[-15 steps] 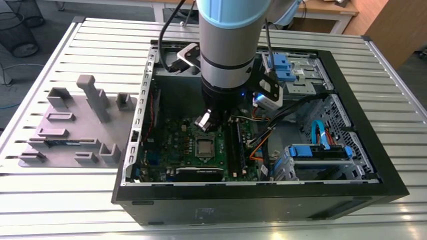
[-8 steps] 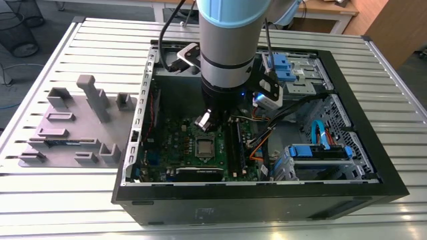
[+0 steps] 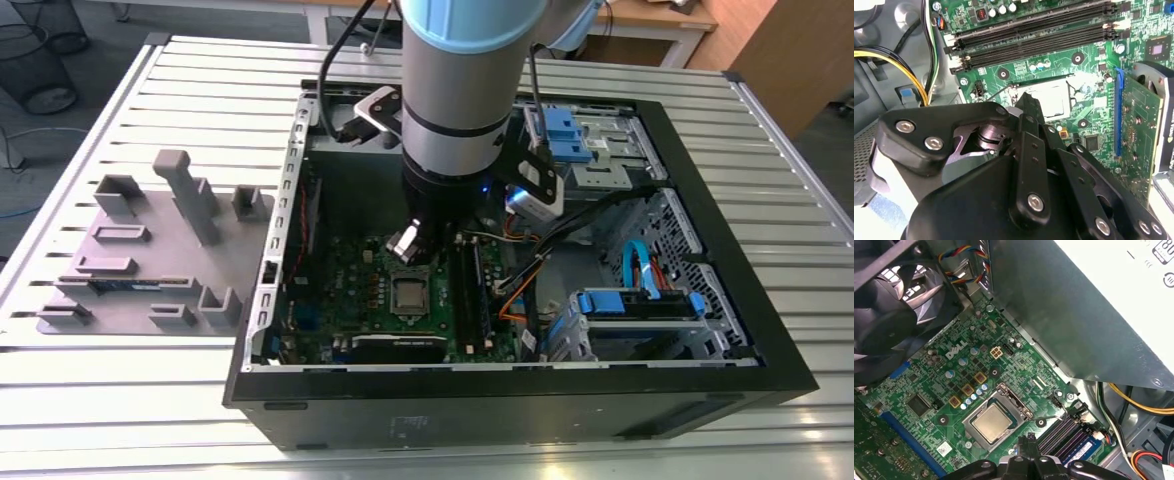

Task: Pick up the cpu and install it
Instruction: 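Close the cpu cover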

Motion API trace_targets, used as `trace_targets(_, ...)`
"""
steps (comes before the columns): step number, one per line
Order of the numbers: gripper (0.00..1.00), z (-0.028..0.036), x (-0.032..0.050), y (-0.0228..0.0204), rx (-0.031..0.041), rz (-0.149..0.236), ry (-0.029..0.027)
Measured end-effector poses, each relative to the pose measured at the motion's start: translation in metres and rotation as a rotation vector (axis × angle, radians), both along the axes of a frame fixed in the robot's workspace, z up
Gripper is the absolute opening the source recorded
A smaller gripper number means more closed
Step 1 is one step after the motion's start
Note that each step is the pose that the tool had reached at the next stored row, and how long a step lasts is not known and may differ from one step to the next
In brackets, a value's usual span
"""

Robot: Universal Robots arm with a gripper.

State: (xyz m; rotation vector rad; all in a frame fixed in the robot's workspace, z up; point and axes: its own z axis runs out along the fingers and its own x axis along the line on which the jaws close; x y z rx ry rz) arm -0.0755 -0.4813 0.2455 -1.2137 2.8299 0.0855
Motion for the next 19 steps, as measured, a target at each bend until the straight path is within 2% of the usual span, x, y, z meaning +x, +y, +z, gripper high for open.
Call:
trace_targets(5, 0.11, -0.0001, 0.0001, 0.0012, 0.0, 0.0, 0.0002)
trace_targets(7, 0.11, -0.0001, 0.0, 0.0044, 0.0, 0.0, 0.0002)
trace_targets(15, 0.11, -0.0001, 0.0, 0.0046, 0.0, 0.0, 0.0002)
trace_targets(19, 0.11, -0.0006, -0.0026, 0.0031, -0.0001, 0.0, 0.0)
